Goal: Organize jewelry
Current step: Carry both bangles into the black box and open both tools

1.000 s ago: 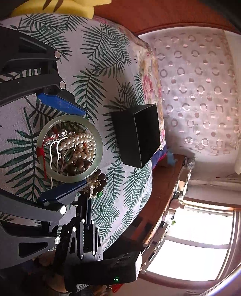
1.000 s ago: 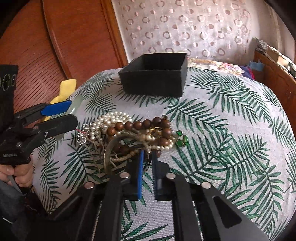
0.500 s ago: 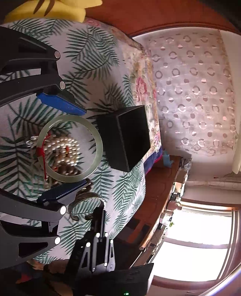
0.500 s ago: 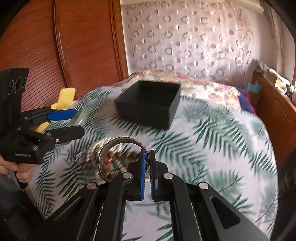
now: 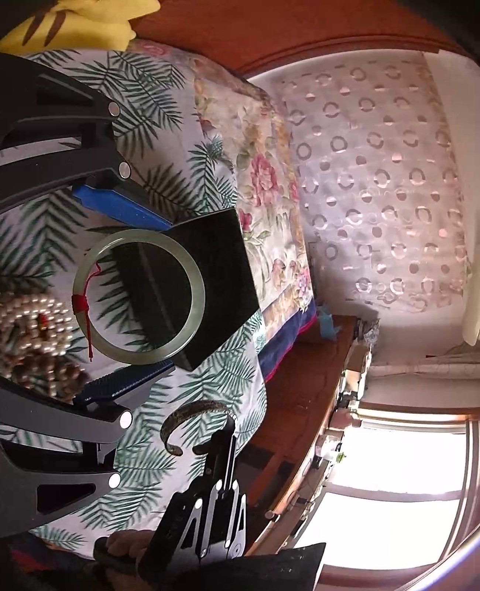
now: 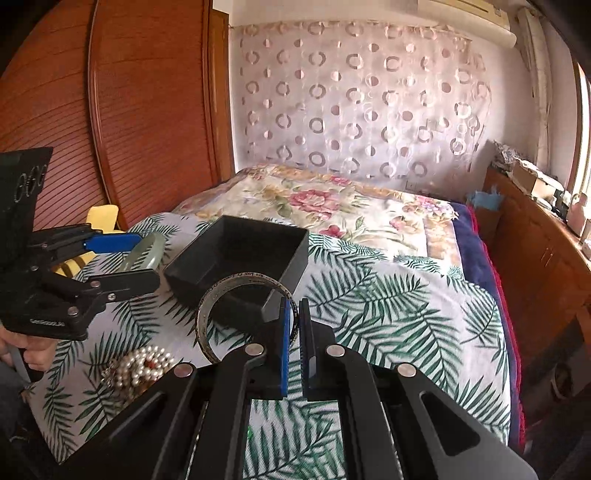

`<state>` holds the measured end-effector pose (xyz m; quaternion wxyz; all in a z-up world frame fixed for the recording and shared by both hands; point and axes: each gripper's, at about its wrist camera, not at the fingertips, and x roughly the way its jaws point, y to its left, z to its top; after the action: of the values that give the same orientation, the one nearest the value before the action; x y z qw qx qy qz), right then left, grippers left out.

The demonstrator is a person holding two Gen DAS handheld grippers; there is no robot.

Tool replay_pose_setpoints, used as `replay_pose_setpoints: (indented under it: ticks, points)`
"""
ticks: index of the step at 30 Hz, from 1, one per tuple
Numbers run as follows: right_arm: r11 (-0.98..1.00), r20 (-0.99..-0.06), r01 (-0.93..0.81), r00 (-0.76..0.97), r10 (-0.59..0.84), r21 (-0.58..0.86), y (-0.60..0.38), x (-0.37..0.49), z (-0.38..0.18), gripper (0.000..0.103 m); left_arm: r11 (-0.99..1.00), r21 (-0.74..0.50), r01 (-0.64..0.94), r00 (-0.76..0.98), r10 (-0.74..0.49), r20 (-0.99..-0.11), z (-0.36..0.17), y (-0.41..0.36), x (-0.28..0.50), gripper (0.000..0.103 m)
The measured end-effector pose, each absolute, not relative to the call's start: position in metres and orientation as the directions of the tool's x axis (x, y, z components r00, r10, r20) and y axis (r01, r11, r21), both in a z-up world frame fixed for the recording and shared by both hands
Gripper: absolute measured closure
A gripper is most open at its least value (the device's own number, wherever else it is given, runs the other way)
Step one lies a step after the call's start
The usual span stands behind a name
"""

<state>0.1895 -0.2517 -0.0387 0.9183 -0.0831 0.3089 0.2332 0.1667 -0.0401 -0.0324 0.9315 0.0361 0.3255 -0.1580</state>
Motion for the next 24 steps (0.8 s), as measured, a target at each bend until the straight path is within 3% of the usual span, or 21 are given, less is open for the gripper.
replay_pose_setpoints:
  ticks: [17, 24]
  points:
    - [0.886, -0.630, -0.463, 0.693, 0.350, -0.016, -0.242, 0.227, -0.046, 0.098, 0.968, -0.022, 0.251, 0.723, -0.203, -0.660, -0.059, -0.047, 0.222, 0.034]
    - [0.874, -0.638, -0.484, 0.687, 0.347, -0.045, -0.220, 0.236, -0.048, 0.098, 0.972, -0.041, 0.231, 0.757, -0.206, -0.620, -0.046, -0.035, 0.210, 0.024]
